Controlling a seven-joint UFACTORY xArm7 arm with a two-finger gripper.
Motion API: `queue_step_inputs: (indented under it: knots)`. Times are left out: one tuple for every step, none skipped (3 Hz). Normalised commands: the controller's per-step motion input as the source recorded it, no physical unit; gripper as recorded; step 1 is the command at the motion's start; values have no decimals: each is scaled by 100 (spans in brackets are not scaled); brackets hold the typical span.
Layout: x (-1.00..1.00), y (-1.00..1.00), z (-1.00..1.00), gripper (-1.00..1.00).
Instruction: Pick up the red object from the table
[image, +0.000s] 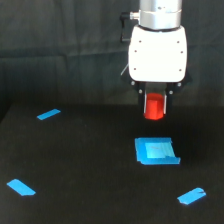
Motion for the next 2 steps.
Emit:
queue_step_inputs:
  knots:
    - [-11,16,8,-100]
    - [-9,6,-8,-92]
